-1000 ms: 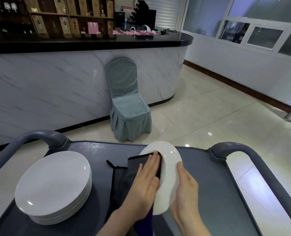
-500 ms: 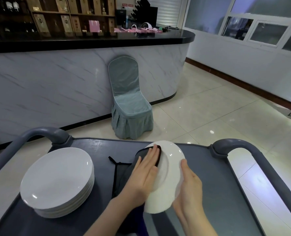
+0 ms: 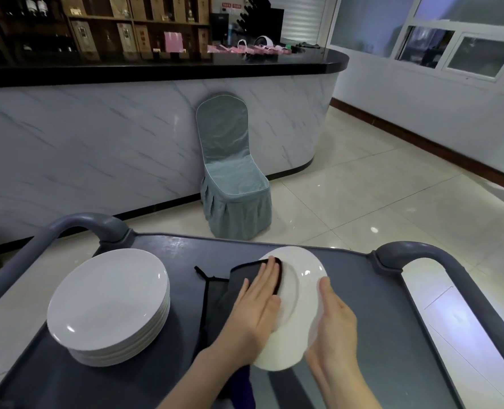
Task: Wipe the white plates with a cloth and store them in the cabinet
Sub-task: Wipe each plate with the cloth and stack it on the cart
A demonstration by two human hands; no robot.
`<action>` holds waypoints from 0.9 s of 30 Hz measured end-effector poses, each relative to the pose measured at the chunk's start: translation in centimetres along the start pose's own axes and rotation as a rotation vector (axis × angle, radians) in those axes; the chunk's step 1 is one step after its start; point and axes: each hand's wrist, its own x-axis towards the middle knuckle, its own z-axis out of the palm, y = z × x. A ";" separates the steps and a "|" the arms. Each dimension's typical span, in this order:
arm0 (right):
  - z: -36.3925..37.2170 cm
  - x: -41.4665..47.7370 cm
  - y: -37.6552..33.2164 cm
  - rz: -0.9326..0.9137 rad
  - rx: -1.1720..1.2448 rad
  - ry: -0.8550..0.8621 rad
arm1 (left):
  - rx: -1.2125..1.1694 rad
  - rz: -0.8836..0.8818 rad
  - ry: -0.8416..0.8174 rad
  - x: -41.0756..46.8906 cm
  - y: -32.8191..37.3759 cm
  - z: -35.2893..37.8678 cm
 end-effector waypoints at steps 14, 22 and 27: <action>0.7 -1.0 1.4 -0.727 -0.906 -0.489 | -0.947 -0.460 0.307 -1.5 1.6 -5.5; 2.7 -0.2 3.4 -0.557 -1.163 -1.016 | -0.981 -0.471 0.574 -3.8 -1.0 -7.9; 4.3 2.1 4.1 -0.480 -1.155 -0.475 | -0.979 -0.540 0.710 -6.0 -3.8 -10.2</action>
